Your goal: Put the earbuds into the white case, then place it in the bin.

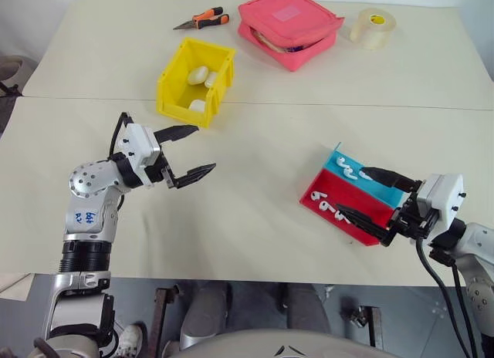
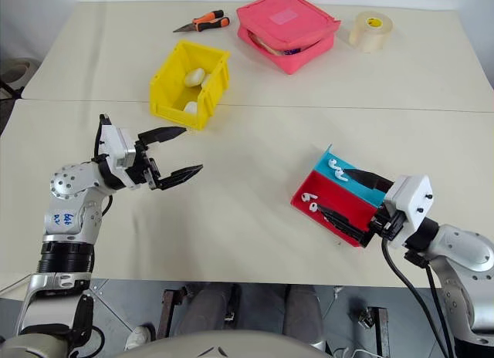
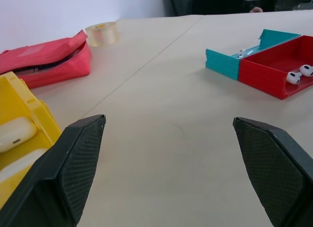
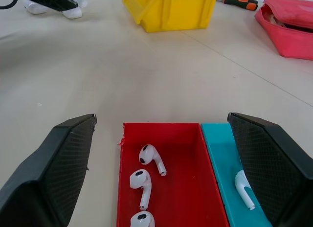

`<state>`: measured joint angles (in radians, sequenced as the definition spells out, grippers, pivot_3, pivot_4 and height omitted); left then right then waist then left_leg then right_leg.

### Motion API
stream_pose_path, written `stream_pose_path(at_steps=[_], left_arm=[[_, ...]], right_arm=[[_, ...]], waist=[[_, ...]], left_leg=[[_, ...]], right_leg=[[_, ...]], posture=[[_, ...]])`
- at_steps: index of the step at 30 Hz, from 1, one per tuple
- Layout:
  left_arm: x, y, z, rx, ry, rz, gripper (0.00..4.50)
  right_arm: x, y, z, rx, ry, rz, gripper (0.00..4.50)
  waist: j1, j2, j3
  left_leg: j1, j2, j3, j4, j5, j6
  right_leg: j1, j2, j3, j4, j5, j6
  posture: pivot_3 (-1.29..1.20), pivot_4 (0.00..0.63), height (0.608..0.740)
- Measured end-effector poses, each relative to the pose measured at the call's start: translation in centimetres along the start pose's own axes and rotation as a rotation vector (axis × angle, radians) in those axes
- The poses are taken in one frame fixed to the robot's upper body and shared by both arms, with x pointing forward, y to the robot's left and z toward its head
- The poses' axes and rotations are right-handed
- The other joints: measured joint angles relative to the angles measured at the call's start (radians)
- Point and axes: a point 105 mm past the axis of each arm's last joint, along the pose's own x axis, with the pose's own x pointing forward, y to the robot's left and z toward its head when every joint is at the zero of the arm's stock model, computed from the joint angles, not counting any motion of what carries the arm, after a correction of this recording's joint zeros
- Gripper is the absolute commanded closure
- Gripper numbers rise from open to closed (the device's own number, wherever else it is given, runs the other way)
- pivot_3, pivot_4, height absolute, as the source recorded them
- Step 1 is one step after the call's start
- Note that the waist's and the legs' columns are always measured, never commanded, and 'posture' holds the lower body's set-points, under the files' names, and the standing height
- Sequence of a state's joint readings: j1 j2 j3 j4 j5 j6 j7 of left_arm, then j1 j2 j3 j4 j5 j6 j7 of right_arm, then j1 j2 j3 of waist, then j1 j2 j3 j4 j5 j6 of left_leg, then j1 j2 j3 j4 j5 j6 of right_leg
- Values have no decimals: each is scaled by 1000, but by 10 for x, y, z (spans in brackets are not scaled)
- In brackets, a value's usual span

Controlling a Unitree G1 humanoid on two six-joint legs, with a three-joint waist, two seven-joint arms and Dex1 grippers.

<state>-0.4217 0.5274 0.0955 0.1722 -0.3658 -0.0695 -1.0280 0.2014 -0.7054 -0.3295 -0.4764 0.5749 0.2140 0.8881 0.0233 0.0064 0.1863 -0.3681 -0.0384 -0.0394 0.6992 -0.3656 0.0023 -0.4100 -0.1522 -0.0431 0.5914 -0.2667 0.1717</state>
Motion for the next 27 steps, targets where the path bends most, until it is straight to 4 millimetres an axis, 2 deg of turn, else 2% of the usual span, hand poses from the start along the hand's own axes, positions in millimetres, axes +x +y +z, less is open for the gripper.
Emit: stream_pose_path(at_steps=[13,16,21,27], left_arm=[[-1,-4,-3,1,4,-14,59],[-7,-1,-5,-9,10,40,59],[-43,10,3,-58,-35,277,59],[-103,-8,-12,-146,72,567,59]], right_arm=[[1,0,3,-19,-16,25,0],[5,0,6,-28,-31,46,0],[23,2,16,-49,-93,120,0],[48,21,29,-48,-197,236,0]], waist=[[0,0,0],[0,0,0],[-19,0,0],[-24,0,0]], left_leg=[[0,0,0,0,0,0],[0,0,0,0,0,0],[0,2,-6,-1,0,-1],[1,2,-9,-1,-1,-1]], right_leg=[[0,0,0,0,0,0],[0,0,0,0,0,0],[-1,1,0,0,0,-1],[-1,1,1,0,0,-1]], posture=[[0,150,740],[0,150,740],[0,150,740],[0,150,740]])
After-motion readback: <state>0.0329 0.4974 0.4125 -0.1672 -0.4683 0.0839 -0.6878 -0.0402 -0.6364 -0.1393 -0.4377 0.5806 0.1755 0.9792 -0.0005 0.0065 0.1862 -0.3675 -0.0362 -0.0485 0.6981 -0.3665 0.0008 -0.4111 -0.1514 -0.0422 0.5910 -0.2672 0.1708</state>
